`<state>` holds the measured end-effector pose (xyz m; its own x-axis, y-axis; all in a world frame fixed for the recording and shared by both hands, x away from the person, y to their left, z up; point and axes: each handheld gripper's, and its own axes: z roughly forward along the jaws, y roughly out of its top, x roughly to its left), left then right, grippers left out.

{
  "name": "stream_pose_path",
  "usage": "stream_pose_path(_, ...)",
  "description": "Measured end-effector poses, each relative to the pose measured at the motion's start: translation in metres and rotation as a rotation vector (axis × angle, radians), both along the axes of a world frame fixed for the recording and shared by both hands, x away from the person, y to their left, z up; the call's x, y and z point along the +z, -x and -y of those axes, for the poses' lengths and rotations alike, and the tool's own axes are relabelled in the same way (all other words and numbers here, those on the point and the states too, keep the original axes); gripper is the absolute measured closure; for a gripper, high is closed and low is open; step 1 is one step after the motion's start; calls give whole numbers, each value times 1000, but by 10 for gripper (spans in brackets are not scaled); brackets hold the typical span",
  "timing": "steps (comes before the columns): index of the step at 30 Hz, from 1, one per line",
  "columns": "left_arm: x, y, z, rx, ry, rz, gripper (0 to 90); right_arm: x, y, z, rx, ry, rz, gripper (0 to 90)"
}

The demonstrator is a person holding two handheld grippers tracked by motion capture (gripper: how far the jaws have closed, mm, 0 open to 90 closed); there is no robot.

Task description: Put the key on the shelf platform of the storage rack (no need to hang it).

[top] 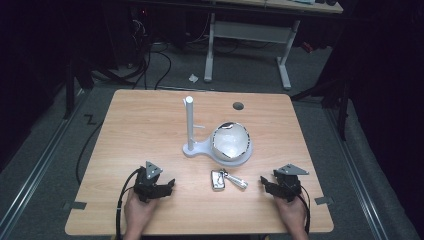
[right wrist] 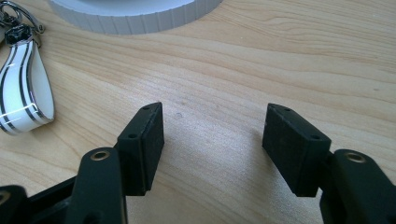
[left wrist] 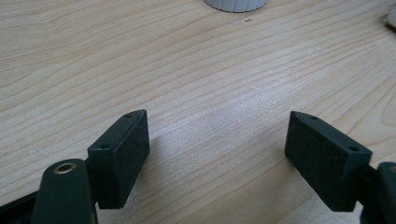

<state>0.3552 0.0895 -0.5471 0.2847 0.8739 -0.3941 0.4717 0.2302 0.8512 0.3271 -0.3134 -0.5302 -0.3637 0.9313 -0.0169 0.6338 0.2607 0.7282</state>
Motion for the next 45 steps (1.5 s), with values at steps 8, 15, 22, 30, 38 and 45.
stream_pose_path(8, 0, 0, 0, 0, 0, 0, 224, 0, 0, 0, 5, 2, 2, 385)
stream_pose_path(15, 0, 0, 0, 0, 0, 0, 224, 0, 0, 0, 3, -1, -2, 380)
stream_pose_path(22, 0, 0, 0, 0, 0, 0, 225, 0, 0, 0, 0, 1, -1, 379)
stream_pose_path(30, 0, 0, 0, 0, 1, 0, 225, 1, 1, -3, -19, 1, -11, 417)
stream_pose_path(38, 0, 0, 0, 0, 1, 0, 225, 5, 3, -9, 8, 11, -31, 478)
stream_pose_path(45, 0, 0, 0, 0, 0, 0, 225, 11, 7, -13, 37, -6, -18, 492)
